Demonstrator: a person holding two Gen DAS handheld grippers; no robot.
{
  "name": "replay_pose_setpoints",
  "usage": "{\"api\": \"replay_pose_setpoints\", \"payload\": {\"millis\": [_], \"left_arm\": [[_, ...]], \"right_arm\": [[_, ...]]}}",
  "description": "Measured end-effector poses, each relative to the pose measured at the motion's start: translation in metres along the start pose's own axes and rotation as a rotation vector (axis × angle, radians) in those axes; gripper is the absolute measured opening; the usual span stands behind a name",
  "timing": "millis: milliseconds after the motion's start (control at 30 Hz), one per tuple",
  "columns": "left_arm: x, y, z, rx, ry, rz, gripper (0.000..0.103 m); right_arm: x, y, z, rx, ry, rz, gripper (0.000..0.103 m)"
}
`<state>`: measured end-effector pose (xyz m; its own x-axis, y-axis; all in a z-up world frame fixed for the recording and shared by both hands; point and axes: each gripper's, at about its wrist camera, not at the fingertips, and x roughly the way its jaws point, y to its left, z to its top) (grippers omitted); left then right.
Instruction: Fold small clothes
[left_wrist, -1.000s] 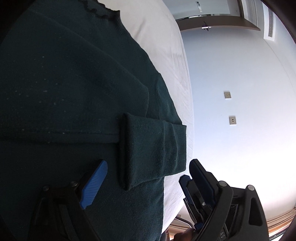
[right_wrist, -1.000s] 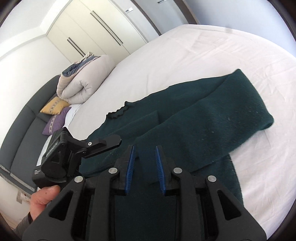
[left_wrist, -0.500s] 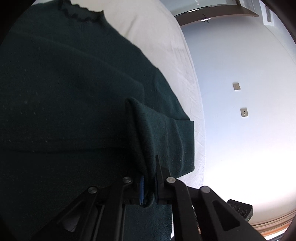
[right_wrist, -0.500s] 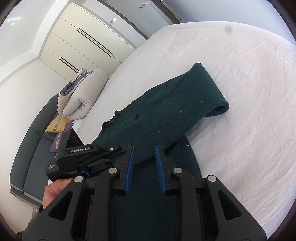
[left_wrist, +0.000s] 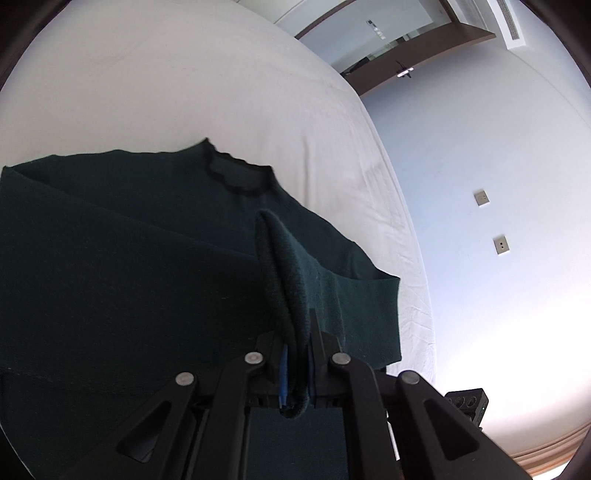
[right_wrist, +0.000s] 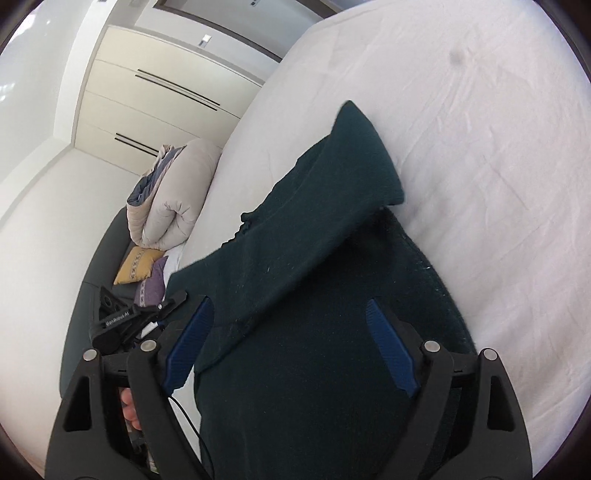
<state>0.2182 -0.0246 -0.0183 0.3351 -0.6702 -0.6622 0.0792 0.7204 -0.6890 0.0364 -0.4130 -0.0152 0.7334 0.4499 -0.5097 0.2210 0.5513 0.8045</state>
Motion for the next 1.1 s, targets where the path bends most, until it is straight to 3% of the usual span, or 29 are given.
{"api": "replay_pose_setpoints", "payload": {"millis": [167,400,633,767,1000,1100], "left_arm": [[-0.013,0.045,0.01,-0.048,-0.021,0.04,0.007],[-0.02,0.092,0.017,-0.102,-0.049,0.081,0.007],[-0.012,0.11,0.009,-0.113,-0.034,0.087,0.007],[-0.011,0.1,0.007,-0.092,-0.043,0.085,0.007],[-0.003,0.113,0.009,-0.143,-0.027,0.041,0.008],[-0.005,0.117,0.008,-0.148,-0.03,0.028,0.008]], "right_arm": [[0.015,-0.024,0.009,0.141,-0.01,0.047,0.085],[0.019,-0.03,0.016,0.175,-0.038,0.056,0.085],[0.033,-0.024,0.031,0.243,-0.035,0.112,0.085],[0.047,-0.022,0.034,0.291,-0.005,0.142,0.085],[0.072,-0.016,0.047,0.268,-0.003,0.094,0.085],[0.064,-0.019,0.052,0.286,-0.027,0.114,0.085]]}}
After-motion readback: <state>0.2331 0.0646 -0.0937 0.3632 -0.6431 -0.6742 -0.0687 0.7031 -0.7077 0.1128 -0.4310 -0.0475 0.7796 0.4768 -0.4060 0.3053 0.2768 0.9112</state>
